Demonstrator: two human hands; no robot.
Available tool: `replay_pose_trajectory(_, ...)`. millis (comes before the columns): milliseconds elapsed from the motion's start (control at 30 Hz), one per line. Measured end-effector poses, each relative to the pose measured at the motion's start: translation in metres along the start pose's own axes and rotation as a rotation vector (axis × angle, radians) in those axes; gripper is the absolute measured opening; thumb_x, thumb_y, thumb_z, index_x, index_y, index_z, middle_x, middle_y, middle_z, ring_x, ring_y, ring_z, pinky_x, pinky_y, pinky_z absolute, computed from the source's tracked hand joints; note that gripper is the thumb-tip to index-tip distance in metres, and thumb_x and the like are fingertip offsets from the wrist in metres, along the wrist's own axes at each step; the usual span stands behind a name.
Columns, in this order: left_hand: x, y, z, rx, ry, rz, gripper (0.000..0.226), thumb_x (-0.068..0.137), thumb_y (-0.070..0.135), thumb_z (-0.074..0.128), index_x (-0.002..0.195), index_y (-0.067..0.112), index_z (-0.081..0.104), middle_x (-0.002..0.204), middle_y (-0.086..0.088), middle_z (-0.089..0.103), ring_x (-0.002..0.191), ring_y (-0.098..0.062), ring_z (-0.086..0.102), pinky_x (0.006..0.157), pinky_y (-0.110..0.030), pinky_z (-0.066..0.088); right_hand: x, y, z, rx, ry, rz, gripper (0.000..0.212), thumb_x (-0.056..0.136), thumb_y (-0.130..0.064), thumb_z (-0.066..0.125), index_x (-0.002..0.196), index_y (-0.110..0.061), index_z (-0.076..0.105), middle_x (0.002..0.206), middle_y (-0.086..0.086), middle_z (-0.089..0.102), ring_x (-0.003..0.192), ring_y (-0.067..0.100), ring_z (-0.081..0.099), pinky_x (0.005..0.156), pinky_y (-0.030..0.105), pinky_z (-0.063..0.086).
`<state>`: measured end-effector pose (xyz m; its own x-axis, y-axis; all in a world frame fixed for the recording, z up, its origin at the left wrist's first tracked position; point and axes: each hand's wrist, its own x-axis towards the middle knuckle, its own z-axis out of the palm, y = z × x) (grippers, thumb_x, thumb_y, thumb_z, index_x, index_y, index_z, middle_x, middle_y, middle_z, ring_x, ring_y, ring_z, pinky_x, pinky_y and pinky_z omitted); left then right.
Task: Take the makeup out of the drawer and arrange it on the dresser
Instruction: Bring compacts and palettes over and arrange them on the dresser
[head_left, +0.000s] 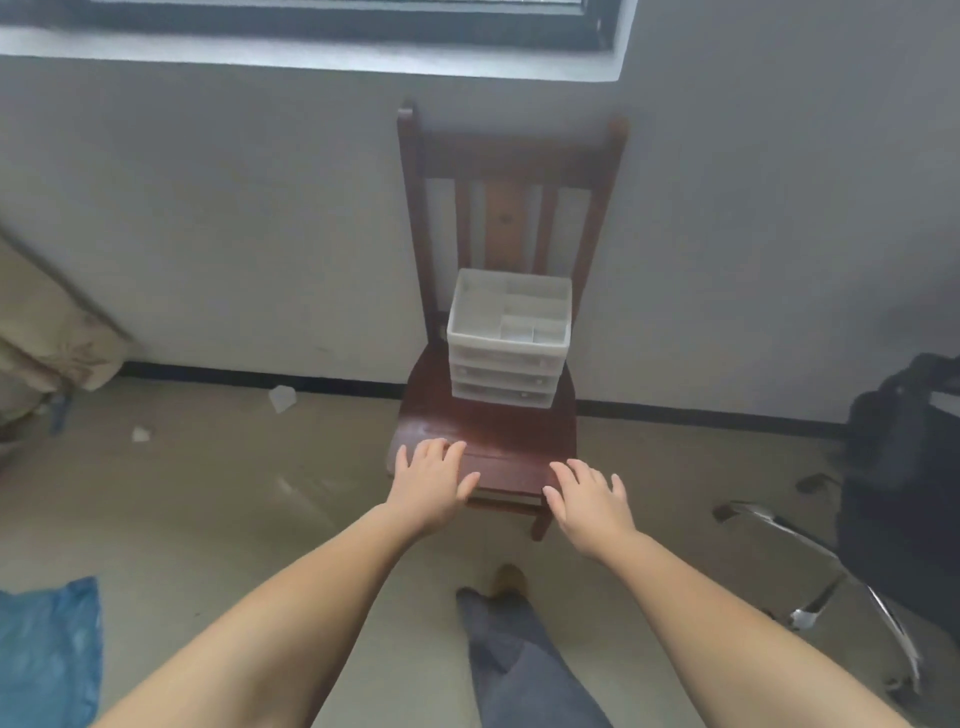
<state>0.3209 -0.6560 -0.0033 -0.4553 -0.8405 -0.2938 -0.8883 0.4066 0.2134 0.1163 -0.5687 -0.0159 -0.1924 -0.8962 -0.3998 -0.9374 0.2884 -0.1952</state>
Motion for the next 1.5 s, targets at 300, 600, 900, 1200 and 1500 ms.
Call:
replay_pose_trajectory(300,0.185,-0.034,-0.022,-0.031,0.028,-0.029,0.048,0.097,0.034,0.038,0.142,0.018,0.031,0.144,-0.002,0.036,0.136,-0.02,0.028,0.114,-0.048,0.015,0.191,-0.025,-0.022,0.593,-0.078,0.122,0.043,0.101,-0.032,0.029,0.14,-0.015,0.037,0.142,0.009,0.043,0.127,0.026,0.043,0.099,0.034,0.035)
replay_pose_trajectory(600,0.289,-0.064,0.002,0.027,0.045,0.202,0.036,0.094,0.02,0.045,0.131,0.02,0.047,0.126,-0.004,0.051,0.122,-0.025,0.043,0.115,-0.046,0.011,0.309,-0.067,0.004,1.827,0.062,0.769,0.034,0.099,-0.008,0.03,0.132,-0.01,0.041,0.124,0.013,0.05,0.121,0.027,0.05,0.095,0.043,0.047)
replay_pose_trajectory(900,0.314,-0.063,-0.001,0.096,0.1,0.259,0.024,0.091,0.013,0.05,0.103,0.023,0.068,0.09,-0.001,0.06,0.089,-0.027,0.054,0.093,-0.032,0.024,0.323,-0.065,0.005,2.262,0.185,0.926,0.034,0.092,0.005,0.024,0.112,-0.006,0.049,0.094,0.011,0.056,0.09,0.025,0.061,0.092,0.047,0.049)
replay_pose_trajectory(1200,0.314,-0.064,0.0,0.101,0.099,0.279,0.023,0.09,0.013,0.051,0.102,0.024,0.068,0.091,-0.001,0.059,0.089,-0.026,0.054,0.093,-0.031,0.026,0.318,-0.064,0.017,2.211,0.187,0.904,0.049,0.088,0.01,0.022,0.125,-0.01,0.046,0.107,0.012,0.052,0.084,0.019,0.057,0.091,0.047,0.047)
replay_pose_trajectory(1500,0.31,-0.065,-0.002,0.039,0.093,0.277,0.025,0.095,0.014,0.046,0.105,0.021,0.068,0.096,-0.002,0.059,0.096,-0.025,0.054,0.101,-0.035,0.024,0.249,-0.077,0.063,2.209,0.148,0.98,0.033,0.092,0.01,0.024,0.106,-0.009,0.048,0.087,0.014,0.054,0.081,0.024,0.057,0.097,0.05,0.046)
